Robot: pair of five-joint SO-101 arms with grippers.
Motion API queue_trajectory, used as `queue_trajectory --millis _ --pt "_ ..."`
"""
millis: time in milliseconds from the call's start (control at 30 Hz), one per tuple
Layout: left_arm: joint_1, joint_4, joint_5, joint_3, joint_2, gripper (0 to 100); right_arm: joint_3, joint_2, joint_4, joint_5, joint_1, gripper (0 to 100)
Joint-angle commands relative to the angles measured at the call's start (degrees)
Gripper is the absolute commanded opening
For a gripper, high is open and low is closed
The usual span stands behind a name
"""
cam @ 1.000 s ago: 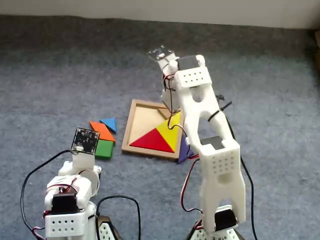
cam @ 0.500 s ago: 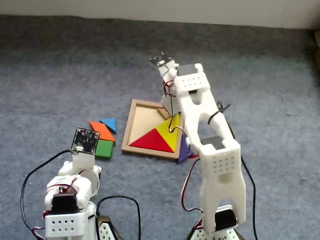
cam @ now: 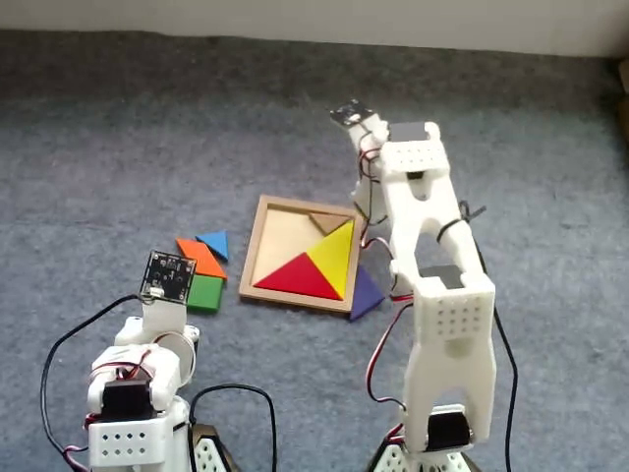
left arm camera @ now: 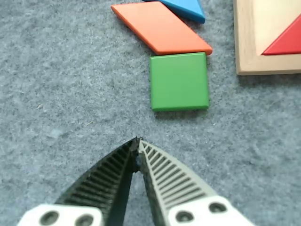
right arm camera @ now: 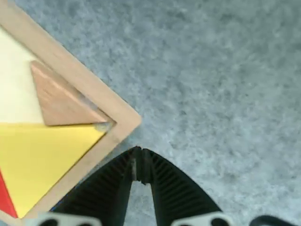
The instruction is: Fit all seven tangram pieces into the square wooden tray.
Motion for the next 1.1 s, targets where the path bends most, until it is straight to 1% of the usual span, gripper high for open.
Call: queue_trajectory --millis 0,200,300,433,533,600,633,767,800,933,1067 --pt "-0.13 0.44 -0.44 1.1 -1.19 1 -0.84 -1.71 -0.31 0.62 3.38 0.5" --pt "-0.13 0.44 -0.44 1.1 -1.19 1 -0.92 -1.98 -0.22 0.7 6.46 0.5" --pt "-0.13 0.44 -0.44 1.1 -1.19 1 -0.92 -4.35 -0.22 0.7 7.08 0.5" --pt "-0.13 0.44 -0.44 1.1 -1.19 1 -0.84 -9.01 4.09 0.7 6.55 0.5" --pt "-0.13 0.44 -0.44 1.1 -1.19 1 -0.92 -13.14 6.02 0.26 4.62 0.6" --pt "-0.13 0.44 -0.44 1.1 -1.19 1 -0.75 -14.73 6.64 -1.32 2.42 1.4" --pt "-0.13 0.44 -0.44 1.1 -1.19 1 -0.75 -14.81 6.64 -2.46 1.36 3.3" --pt "-0.13 0.44 -0.44 1.1 -1.19 1 -0.31 -14.64 4.88 -6.42 -3.03 16.3" --pt "-0.13 0.44 -0.44 1.1 -1.19 1 -0.22 -14.11 4.44 -7.12 -4.09 17.6" --pt "-0.13 0.44 -0.44 1.1 -1.19 1 -0.84 -9.36 4.09 -9.05 -7.6 17.7" --pt "-0.13 0.44 -0.44 1.1 -1.19 1 -1.36 -3.74 3.56 -9.05 -9.19 17.7"
